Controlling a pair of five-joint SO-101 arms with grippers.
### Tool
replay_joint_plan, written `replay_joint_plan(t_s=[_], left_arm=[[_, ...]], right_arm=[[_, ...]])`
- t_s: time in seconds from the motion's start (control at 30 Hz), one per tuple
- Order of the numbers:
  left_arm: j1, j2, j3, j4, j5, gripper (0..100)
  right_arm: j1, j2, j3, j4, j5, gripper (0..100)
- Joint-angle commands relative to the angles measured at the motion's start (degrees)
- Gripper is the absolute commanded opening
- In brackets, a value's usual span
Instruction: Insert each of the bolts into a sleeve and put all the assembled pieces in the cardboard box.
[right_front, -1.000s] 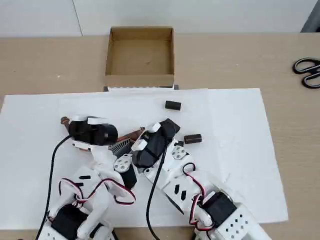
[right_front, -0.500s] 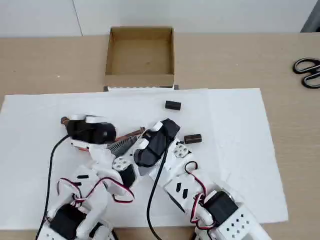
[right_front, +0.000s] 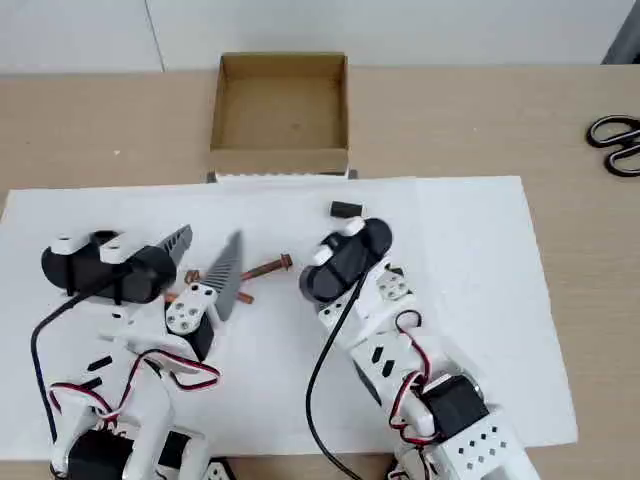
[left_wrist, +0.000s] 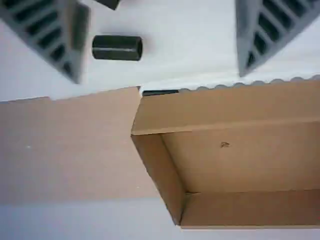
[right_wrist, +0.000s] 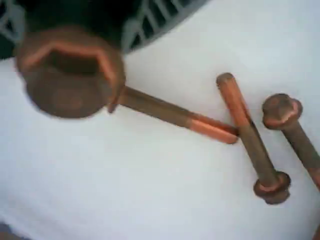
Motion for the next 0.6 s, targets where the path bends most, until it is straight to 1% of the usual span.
replay_joint_plan(t_s=[0.0, 0.03, 0.1, 0.2, 0.27, 0.37, 0.4, 0.47, 0.57], left_arm=[[-3.60, 0.09, -1.98, 2.46, -2.02, 1], [-5.45, 0.09, -1.89, 3.16, -2.37, 2], [-8.97, 0.09, -1.80, 3.78, -3.78, 1], [-12.40, 0.09, 0.13, 5.89, -8.53, 1], [-14.95, -0.26, 1.98, 6.51, -13.19, 1], [-19.96, 0.09, 4.00, 6.07, -22.86, 1], [-20.48, 0.09, 4.62, 6.07, -24.09, 1], [-20.66, 0.09, 6.29, 6.15, -24.09, 1], [-20.75, 0.09, 8.84, 6.42, -24.09, 1]], right_arm=[[4.00, -0.92, -0.88, 2.59, 0.09, 0.3], [5.23, -0.92, -1.05, 3.30, 0.09, 0.3], [8.04, -0.92, -1.23, 4.09, 0.09, 0.3], [11.65, -0.31, -2.81, 5.58, 0.53, 0.3], [12.18, 0.57, -4.13, 8.04, 0.18, 0.3], [12.35, 2.77, -7.65, 10.59, -0.88, 0.4], [12.35, 4.18, -9.76, 11.30, -1.05, 0.4], [12.26, 8.92, -15.12, 12.79, -1.05, 0.4], [12.26, 20.09, -26.46, 17.10, -1.14, 0.4]])
